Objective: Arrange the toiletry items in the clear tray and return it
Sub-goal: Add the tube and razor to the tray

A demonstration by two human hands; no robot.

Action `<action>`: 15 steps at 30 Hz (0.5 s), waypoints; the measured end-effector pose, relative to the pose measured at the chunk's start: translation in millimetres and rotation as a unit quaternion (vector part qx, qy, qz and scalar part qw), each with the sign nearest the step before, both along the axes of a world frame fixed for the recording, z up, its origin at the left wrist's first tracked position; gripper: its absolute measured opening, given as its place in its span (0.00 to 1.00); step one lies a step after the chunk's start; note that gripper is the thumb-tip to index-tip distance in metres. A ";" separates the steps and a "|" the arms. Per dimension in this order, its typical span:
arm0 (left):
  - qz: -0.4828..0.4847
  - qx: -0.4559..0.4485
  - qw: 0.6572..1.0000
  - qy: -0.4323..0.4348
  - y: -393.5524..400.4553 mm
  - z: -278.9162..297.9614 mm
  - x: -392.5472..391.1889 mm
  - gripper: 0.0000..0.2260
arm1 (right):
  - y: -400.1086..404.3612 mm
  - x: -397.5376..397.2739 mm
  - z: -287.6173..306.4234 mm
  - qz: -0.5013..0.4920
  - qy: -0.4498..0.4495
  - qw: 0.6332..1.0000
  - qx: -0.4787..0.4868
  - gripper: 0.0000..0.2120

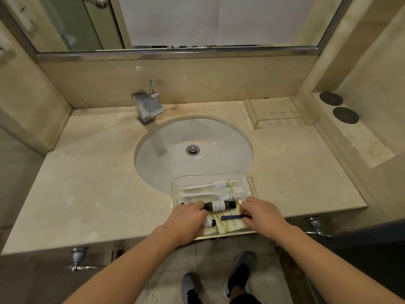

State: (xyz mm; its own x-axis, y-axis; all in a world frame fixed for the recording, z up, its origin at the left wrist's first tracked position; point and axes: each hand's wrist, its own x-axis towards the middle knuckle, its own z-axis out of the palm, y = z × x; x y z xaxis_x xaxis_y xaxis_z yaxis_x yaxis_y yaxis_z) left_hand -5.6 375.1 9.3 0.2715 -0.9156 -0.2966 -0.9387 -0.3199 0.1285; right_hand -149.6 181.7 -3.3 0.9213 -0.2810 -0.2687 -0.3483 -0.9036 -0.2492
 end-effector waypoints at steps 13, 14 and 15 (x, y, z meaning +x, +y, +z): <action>0.035 -0.015 0.999 0.038 -7.4 -8.6 -4.9 0.09 | -0.4 -2.9 0.0 -0.003 -0.002 1.000 0.006 0.06; 0.033 -0.009 0.999 0.039 -9.1 -9.2 -6.2 0.09 | -0.8 -2.8 -0.2 -0.004 -0.001 1.000 0.008 0.06; 0.031 -0.005 0.999 0.038 -10.3 -9.4 -6.8 0.09 | -1.1 -2.6 -0.6 -0.005 -0.002 1.000 0.011 0.06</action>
